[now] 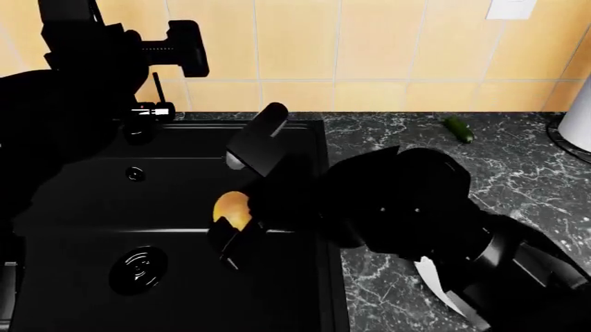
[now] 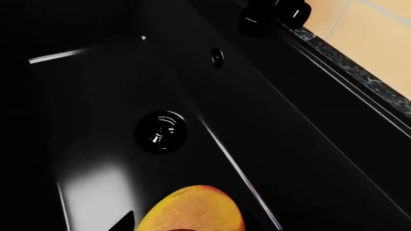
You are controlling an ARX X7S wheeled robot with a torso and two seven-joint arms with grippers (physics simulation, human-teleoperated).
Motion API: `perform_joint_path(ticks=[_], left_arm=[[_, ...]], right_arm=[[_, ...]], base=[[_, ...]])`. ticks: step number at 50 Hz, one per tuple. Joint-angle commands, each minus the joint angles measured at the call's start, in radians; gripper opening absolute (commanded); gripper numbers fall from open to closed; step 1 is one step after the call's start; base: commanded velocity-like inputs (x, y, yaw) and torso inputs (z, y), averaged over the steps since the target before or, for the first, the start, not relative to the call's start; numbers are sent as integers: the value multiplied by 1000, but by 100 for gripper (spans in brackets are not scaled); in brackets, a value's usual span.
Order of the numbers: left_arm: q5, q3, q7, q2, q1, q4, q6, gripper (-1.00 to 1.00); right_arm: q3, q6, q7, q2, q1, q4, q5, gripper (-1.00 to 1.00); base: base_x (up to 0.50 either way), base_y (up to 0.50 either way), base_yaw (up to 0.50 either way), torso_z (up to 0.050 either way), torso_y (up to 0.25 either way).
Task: Pick the mango from the counter and place it in the sink. Then turn on the sink faucet.
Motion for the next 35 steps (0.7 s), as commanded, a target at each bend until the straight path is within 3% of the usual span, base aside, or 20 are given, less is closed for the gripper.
perform_joint_path(ticks=[1,25,26,35], left_arm=[[-1,-1,1,-3,2,-1,3,100],[-4,1,2,-8,10,0,6,100],[-5,1,0,-8,9,1,6,100],[-3,6,2,-5,9,-3,7,100]], right_arm=[[-51,2,-52,-34,5,34,-28,-100],[-79,48,-33,-53,20,86,-4,-100],[-81,45,-36,-51,18,86,-6,100],[-94,32,-38,-43,12,68,-13,100]], base=[[0,0,0,0,0],[0,0,0,1,0],[0,0,0,0,0],[0,0,0,0,0]])
